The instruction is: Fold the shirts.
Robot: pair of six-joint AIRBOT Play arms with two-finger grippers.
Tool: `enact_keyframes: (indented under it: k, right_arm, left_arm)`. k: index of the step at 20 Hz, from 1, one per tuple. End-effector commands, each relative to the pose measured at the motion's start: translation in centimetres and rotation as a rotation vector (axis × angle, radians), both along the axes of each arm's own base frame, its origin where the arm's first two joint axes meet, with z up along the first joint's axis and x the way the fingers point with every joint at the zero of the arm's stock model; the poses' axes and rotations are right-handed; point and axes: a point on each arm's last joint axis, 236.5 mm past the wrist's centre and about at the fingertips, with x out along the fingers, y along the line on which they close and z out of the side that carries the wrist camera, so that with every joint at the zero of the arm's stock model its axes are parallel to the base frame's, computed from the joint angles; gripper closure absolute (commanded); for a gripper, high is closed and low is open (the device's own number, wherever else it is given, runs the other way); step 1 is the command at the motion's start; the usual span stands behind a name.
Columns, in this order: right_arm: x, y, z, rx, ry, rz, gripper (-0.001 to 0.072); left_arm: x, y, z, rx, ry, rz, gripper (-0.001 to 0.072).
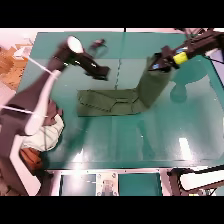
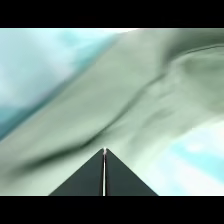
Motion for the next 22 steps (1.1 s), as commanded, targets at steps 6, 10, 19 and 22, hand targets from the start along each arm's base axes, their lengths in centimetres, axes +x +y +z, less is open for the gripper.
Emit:
enact_keyframes:
  k: [6, 10, 19, 22]
  right_arm:
    - [0.5, 23.0, -9.5, 0.191, -0.090, -0.164, 0.0689]
    - [-1.0, 32.3, -14.9, 0.208, -0.282, -0.183, 0.0376]
    - [5.6, 13.3, -12.4, -0.007, -0.207, -0.144, 0.0212]
    - [5.5, 1.7, -14.8, -0.102, -0.008, -0.218, 0.0211]
  left_arm:
    - [0.8, 18.0, 6.8, 0.156, -0.068, 0.273, 0.0685]
    - [1.0, 19.5, 6.7, 0.173, -0.077, 0.276, 0.0685]
    - [0.3, 19.5, 4.9, 0.185, -0.030, 0.249, 0.0685]
    - [0.2, 19.5, 4.9, 0.185, -0.030, 0.249, 0.0685]
